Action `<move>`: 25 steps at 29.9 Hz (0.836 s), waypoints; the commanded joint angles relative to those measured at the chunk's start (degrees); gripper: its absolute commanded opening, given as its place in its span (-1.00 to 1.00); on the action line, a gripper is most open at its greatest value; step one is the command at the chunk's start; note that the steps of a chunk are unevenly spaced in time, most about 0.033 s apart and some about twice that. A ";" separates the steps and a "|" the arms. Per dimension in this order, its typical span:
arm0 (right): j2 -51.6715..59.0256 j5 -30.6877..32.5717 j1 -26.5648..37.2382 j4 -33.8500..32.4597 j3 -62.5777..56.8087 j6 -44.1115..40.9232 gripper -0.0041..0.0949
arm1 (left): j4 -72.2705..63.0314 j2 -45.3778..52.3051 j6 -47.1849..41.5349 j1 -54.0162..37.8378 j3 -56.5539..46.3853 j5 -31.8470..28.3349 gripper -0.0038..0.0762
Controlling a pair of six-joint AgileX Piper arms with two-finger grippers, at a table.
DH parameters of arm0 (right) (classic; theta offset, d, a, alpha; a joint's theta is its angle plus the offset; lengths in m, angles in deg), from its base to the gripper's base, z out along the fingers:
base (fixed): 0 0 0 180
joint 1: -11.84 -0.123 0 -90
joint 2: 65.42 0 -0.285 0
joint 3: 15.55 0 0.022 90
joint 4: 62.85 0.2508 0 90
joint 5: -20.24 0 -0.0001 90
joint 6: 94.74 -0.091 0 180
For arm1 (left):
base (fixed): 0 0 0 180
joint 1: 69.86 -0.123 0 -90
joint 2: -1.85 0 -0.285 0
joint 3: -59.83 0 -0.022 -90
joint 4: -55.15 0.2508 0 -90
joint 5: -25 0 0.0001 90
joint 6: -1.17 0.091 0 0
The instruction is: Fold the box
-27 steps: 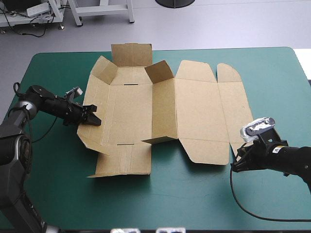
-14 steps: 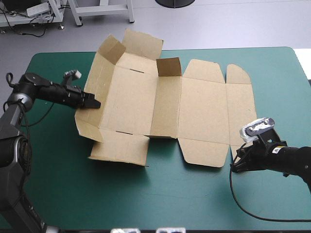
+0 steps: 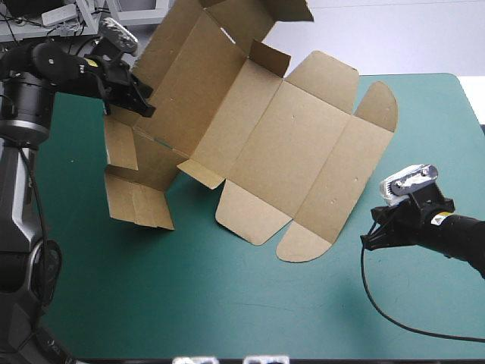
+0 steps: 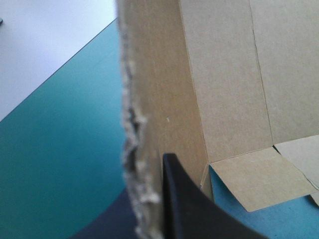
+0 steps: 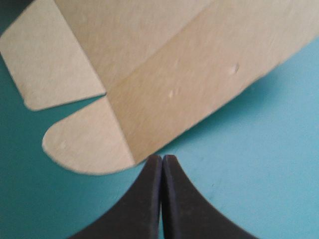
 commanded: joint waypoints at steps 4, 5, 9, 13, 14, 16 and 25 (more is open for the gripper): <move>0.66 -11.27 -0.19 1.82 10.12 1.02 -0.97 | 13.89 3.51 6.24 14.07 -1.16 1.92 -0.90; 0.66 -12.96 -0.19 1.69 11.42 1.06 -0.97 | 15.88 3.66 6.35 16.16 -1.60 1.92 -0.90; 0.66 -17.79 -0.19 1.69 14.18 1.28 -0.97 | 20.76 4.79 8.97 22.74 -3.90 1.92 -0.90; 0.66 -17.79 -0.19 1.18 16.01 1.28 -0.97 | 22.89 8.89 15.12 27.24 -9.66 1.72 -0.91; 0.66 -17.68 -0.19 0.36 16.30 1.28 -0.97 | 24.75 10.32 15.40 28.26 -11.39 0.74 -0.92; 0.66 -18.63 -0.19 0.03 16.38 1.28 -0.97 | 28.59 13.54 11.39 29.87 -15.28 -4.34 -0.92; -0.46 -19.99 -0.19 0.03 16.38 1.28 -0.97 | 38.60 21.20 9.00 33.55 -30.81 -26.37 -0.92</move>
